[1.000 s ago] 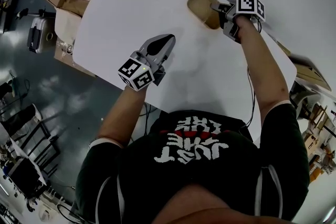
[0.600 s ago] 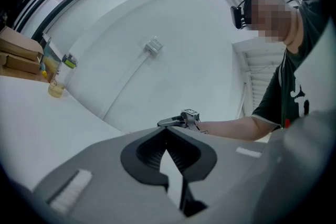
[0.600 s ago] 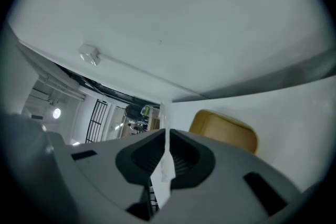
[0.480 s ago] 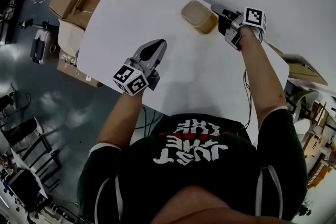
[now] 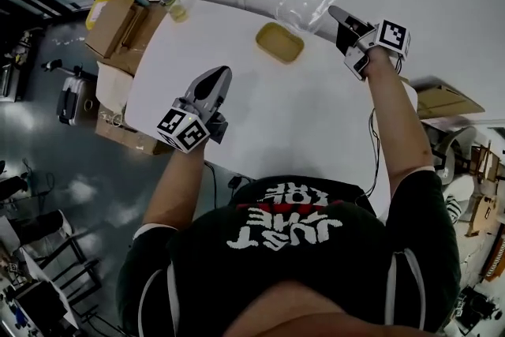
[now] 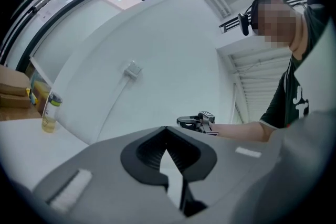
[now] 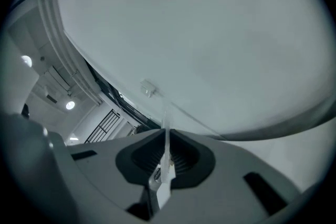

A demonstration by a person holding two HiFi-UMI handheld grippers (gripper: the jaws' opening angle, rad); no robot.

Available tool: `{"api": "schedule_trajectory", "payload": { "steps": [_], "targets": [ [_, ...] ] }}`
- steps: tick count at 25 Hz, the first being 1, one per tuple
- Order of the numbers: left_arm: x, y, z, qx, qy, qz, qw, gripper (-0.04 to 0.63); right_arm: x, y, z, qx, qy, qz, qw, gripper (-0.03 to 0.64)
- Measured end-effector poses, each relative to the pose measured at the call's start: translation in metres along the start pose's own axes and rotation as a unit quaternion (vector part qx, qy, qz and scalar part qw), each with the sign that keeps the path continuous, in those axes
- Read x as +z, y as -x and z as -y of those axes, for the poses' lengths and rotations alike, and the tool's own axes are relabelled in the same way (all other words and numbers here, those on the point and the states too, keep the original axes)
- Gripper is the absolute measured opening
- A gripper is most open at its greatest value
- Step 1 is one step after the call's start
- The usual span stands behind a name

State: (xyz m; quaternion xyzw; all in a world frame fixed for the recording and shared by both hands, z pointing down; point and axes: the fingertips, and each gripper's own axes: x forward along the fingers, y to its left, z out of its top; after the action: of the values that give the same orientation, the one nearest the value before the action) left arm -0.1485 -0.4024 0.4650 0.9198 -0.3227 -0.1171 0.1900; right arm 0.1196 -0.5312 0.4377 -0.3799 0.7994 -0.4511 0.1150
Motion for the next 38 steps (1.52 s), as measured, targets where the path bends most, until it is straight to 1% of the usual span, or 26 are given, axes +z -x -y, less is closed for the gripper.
{"api": "schedule_trajectory", "payload": {
  "steps": [4,8,10,13,15,17,20,23,26,29,33,38],
  "targets": [
    [0.035,-0.008,0.054,-0.004,-0.034,0.007,0.9994,0.008,0.029,0.062,-0.043,0.033,0.024,0.052,0.998,0.029],
    [0.068,-0.007,0.083,-0.004,-0.087,0.014,0.9961,0.008,0.041,0.094,-0.079,0.04,0.067,0.076,0.994,0.029],
    [0.086,-0.008,0.108,-0.002,-0.101,0.023,0.9946,0.008,0.052,0.12,-0.098,0.041,0.091,0.09,0.991,0.029],
    [0.112,-0.019,0.161,0.007,-0.109,0.041,0.9932,0.008,0.08,0.172,-0.126,0.05,0.127,0.114,0.984,0.029],
    [0.13,-0.025,0.197,0.011,-0.126,0.05,0.9907,0.008,0.095,0.203,-0.148,0.059,0.151,0.128,0.978,0.029],
    [0.147,-0.026,0.228,0.01,-0.138,0.062,0.9884,0.008,0.104,0.23,-0.169,0.065,0.178,0.14,0.972,0.029],
    [0.17,-0.023,0.262,0.008,-0.141,0.082,0.9866,0.008,0.112,0.263,-0.199,0.068,0.218,0.162,0.96,0.029],
    [0.194,-0.022,0.285,0.003,-0.156,0.086,0.984,0.008,0.121,0.287,-0.23,0.067,0.252,0.191,0.946,0.029],
    [0.213,-0.023,0.302,-0.008,-0.166,0.087,0.9822,0.008,0.126,0.304,-0.256,0.066,0.276,0.216,0.934,0.029],
    [0.224,-0.027,0.313,-0.017,-0.17,0.085,0.9817,0.008,0.128,0.314,-0.273,0.064,0.296,0.226,0.926,0.029],
    [0.243,-0.035,0.312,-0.024,-0.18,0.08,0.9802,0.008,0.133,0.312,-0.296,0.067,0.319,0.238,0.915,0.029],
    [0.248,-0.033,0.31,-0.024,-0.185,0.077,0.9793,0.008,0.124,0.309,-0.309,0.067,0.344,0.237,0.906,0.029]
  ]
}}
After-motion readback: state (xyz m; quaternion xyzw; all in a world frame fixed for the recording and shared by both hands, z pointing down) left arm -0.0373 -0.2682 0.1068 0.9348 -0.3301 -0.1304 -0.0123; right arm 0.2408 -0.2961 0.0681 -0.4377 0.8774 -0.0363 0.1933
